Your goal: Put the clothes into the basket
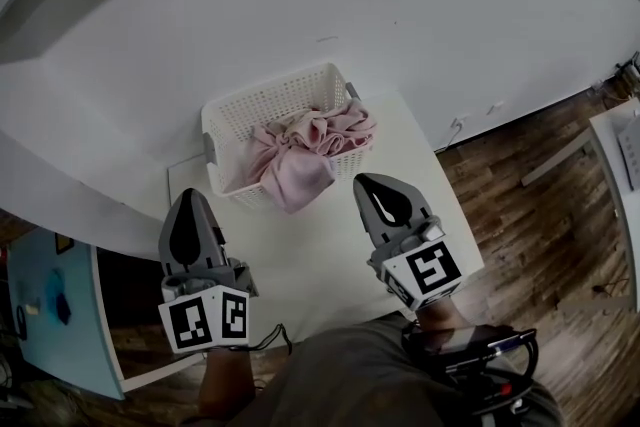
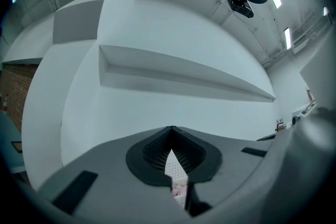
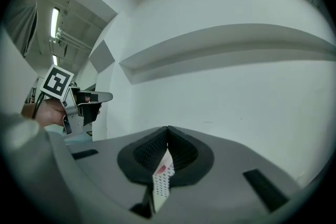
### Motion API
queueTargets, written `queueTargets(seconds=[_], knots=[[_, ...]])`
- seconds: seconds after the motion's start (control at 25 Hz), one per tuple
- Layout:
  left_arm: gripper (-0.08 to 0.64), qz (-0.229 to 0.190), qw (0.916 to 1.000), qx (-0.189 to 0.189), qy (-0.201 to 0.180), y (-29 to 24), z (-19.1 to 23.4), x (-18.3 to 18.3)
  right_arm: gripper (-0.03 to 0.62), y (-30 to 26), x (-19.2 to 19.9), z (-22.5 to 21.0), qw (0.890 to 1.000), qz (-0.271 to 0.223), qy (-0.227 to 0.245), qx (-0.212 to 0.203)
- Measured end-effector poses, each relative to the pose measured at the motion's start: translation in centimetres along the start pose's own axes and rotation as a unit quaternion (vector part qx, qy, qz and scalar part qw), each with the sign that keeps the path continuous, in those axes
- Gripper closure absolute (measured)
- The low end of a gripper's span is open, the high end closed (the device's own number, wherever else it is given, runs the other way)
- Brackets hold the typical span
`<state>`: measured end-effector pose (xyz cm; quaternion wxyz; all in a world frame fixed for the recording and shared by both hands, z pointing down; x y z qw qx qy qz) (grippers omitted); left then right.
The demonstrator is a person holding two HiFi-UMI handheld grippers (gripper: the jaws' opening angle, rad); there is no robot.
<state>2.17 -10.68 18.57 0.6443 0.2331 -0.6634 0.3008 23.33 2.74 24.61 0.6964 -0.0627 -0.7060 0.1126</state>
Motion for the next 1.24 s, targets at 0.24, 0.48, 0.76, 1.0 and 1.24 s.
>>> queueTargets(seconds=[0.24, 0.48, 0.76, 1.0, 1.24], knots=[[0.552, -0.001, 1.0000, -0.006, -0.002, 0.3, -0.1, -0.2, 0.586, -0.2, -1.8, 0.2, 1.000, -0.024, 0.019, 0.001], [0.552, -0.006, 1.0000, -0.007, 0.000, 0.5, -0.4, -0.2, 0.586, -0.3, -2.8, 0.3, 0.999, -0.028, 0.020, -0.002], [0.552, -0.005, 1.0000, -0.005, 0.003, 0.5, -0.6, -0.2, 0.586, -0.3, -2.9, 0.4, 0.999, -0.027, 0.026, -0.007], [0.552, -0.006, 1.0000, -0.003, 0.004, 0.9, -1.0, -0.2, 0.586, 0.0, -3.1, 0.7, 0.999, -0.033, 0.029, -0.014], [0.552, -0.007, 1.0000, -0.002, 0.005, 1.2, -1.3, 0.0, 0.586, 0.3, -3.0, 0.6, 0.999, -0.033, 0.030, -0.013]])
Point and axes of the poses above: the fingertips, and each gripper's own axes: y backward along the fingers, z to its left, x out of its underside, the point moved 5 cm from there along y, backward along the fingers, and after that the axes turned 14 degrees about z, right-handed, at the moved point
